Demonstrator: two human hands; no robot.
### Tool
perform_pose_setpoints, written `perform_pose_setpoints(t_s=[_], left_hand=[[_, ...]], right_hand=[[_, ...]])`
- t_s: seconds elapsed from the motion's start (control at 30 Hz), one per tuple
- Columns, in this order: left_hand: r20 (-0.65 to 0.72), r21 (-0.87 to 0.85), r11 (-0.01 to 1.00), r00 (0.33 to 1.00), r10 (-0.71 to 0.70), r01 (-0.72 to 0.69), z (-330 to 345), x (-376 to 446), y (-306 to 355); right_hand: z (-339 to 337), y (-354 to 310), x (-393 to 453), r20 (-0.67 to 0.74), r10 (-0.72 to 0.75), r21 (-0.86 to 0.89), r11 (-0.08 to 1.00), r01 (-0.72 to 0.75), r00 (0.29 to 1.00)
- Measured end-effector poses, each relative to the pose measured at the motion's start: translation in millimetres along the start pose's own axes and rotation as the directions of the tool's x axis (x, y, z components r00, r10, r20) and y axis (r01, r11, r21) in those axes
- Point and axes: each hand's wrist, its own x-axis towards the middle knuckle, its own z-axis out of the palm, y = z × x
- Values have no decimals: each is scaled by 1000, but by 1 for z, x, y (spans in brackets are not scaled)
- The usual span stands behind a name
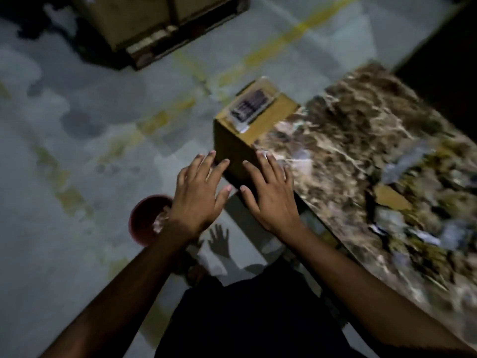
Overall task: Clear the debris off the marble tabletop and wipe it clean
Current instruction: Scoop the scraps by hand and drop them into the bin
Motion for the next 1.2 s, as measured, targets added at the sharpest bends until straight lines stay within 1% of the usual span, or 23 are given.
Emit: perform_pose_setpoints(t_s=[0.03,0.1,0.17,0.3,0.37,0.43,0.5,0.53,0.63,0.7,0.77,0.83,0.9,0.93,0.97,1.0,1.07,1.13,1.2], left_hand=[[0,15,999,1000,31,-31,0,4,13],[25,36,985,985,170,-170,12,37,77],[67,15,968,966,250,-251,27,62,137],[117,-80,930,923,367,-360,72,96,248],[169,-130,899,884,436,-418,95,104,302],[198,-159,856,834,515,-491,116,109,345],[226,-168,823,792,567,-542,132,113,370],[226,-174,815,783,580,-553,141,116,379],[219,-238,814,787,577,-530,161,135,390],[218,-249,810,784,581,-531,168,151,394],[210,-220,807,781,588,-548,172,171,397],[192,-210,835,815,546,-509,174,190,401],[178,-235,864,854,488,-444,175,208,409],[181,-252,870,862,473,-425,175,216,415],[200,-262,867,855,478,-423,174,223,421],[241,-259,862,836,494,-435,175,230,427],[345,-230,838,764,545,-494,180,240,438],[397,-234,798,695,600,-555,188,248,443],[385,-266,776,676,629,-572,194,255,442]], right_hand=[[-9,16,-8,-19,37,-2,999,-37,999],[-37,70,-35,-96,159,-6,987,-161,982],[-58,117,-60,-176,249,-9,967,-255,952],[-99,209,-112,-269,408,33,909,-415,873],[-111,248,-140,-298,497,65,863,-502,815],[-117,278,-168,-320,575,134,814,-565,753],[-117,298,-192,-312,639,214,768,-604,703],[-116,307,-203,-313,660,242,751,-615,683],[-112,332,-225,-359,700,281,711,-644,617],[-114,345,-234,-367,768,349,637,-688,525],[-118,358,-237,-374,820,419,566,-710,433],[-124,376,-236,-405,836,421,529,-737,369],[-134,395,-230,-425,842,425,510,-748,332],[-140,406,-224,-433,841,433,510,-743,325],[-146,415,-218,-445,832,429,524,-736,333],[-153,424,-211,-456,818,408,543,-734,351],[-166,441,-192,-435,800,346,573,-743,414],[-179,456,-173,-322,810,270,575,-772,491],[-186,465,-156,-118,823,169,567,-806,555]])
